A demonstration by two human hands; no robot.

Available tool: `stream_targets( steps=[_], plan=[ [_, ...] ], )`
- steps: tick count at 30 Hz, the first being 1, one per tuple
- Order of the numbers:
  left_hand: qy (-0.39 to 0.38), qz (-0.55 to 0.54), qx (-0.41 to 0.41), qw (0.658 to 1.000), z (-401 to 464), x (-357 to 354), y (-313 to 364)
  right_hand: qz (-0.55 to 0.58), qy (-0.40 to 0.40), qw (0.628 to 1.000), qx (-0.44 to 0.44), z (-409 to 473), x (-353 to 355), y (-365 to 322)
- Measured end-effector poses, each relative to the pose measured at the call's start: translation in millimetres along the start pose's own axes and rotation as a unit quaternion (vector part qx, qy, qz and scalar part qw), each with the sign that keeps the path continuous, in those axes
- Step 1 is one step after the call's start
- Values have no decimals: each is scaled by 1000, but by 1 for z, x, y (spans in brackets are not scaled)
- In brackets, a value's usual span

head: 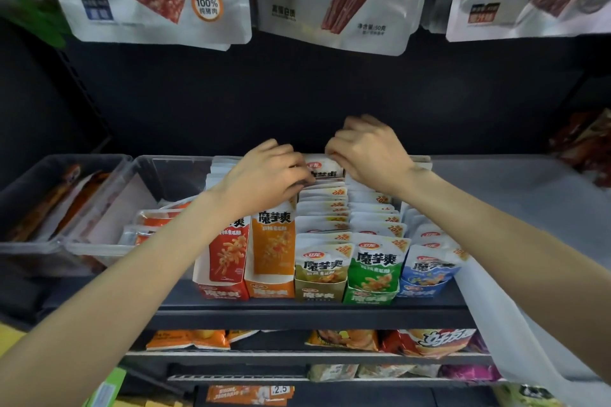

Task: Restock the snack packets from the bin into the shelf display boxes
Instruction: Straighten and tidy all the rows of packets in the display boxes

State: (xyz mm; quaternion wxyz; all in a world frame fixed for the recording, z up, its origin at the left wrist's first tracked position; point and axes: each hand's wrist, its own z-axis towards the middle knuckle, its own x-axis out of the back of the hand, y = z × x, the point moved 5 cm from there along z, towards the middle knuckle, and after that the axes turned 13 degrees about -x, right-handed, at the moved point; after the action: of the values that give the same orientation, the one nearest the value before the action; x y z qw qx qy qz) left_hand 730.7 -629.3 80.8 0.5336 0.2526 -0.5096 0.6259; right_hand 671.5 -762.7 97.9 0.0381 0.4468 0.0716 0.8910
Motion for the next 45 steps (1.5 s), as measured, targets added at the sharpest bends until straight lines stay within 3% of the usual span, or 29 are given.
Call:
stream_targets(
  steps=[2,7,10,15,19,23,28,31,36,40,45],
  plan=[
    [2,-3,7,1000,3,-1,2,-16,-3,1000,0,3,5,-1],
    [-40,-38,20,998,3,-6,1,-13,-170,985,12,-9,-17,-8],
    [-40,-12,24,999,3,-9,6,15,-144,989,-12,-14,-14,-7],
    [47,14,94,994,3,0,-1,94,-142,982,-77,-7,2,4],
    [47,-47,129,989,-5,-3,2,97,-158,977,-102,1,0,3],
    [118,-145,231,955,-17,8,-4,63,-193,974,-102,11,-6,0],
    [10,-80,193,978,-11,-4,5,76,-219,968,-98,5,-10,-4],
    [-3,-87,200,976,-12,-9,13,110,-250,957,-98,5,-4,0],
    [17,-91,196,976,-15,-11,16,60,-314,943,-91,7,-22,-9],
    [5,-94,206,974,-17,-13,17,98,-248,954,-137,13,-7,2],
    [-29,-113,227,967,-16,-16,15,56,-234,962,-131,13,-11,1]
  ],
)
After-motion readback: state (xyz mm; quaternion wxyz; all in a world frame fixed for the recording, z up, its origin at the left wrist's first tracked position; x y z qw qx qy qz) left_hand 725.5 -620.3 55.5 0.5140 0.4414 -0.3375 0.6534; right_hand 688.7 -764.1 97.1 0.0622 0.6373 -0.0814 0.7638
